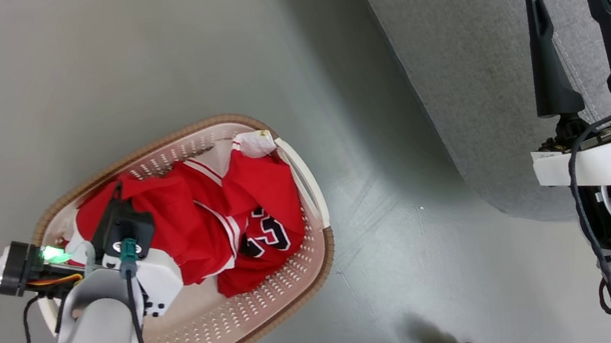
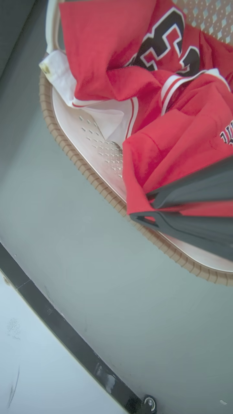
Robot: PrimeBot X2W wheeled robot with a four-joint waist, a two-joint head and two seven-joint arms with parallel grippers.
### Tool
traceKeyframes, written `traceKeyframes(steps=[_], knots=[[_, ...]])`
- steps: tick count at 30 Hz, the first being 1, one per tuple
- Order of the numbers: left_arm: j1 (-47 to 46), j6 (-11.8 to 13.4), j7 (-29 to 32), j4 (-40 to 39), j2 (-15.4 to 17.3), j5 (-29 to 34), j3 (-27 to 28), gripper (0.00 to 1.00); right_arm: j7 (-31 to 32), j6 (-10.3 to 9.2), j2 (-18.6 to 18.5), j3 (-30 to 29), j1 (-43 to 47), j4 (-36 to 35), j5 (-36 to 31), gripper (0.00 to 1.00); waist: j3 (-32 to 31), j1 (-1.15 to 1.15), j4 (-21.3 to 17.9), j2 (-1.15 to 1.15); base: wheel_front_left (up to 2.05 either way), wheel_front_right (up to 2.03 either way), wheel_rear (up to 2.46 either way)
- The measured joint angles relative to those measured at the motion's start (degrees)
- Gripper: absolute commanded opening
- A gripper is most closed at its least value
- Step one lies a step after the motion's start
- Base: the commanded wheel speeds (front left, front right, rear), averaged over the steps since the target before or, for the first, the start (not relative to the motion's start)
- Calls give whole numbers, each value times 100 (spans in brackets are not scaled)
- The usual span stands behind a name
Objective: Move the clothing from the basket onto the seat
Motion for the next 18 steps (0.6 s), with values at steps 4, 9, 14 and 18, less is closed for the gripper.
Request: traceKeyframes(steps=[4, 9, 14, 18], knots=[[140, 0, -2, -267, -54, -75, -13, 0, 0, 0, -3, 37, -2, 65, -107, 100, -155, 0, 109, 0, 0, 0, 0], [265, 3, -2, -886, -101, -245, 34, 0, 0, 0, -7, 51, -4, 153, -255, 100, -369, 0, 258, 0, 0, 0, 0], [408, 42, -13, -1506, -101, -359, 144, 0, -1, 0, -18, 59, -3, 250, -398, 100, -601, 0, 423, 0, 0, 0, 0], [622, 120, -19, -1897, -64, -427, 175, 0, -1, 0, -24, 54, -3, 290, -474, 100, -801, 0, 559, 0, 0, 0, 0]])
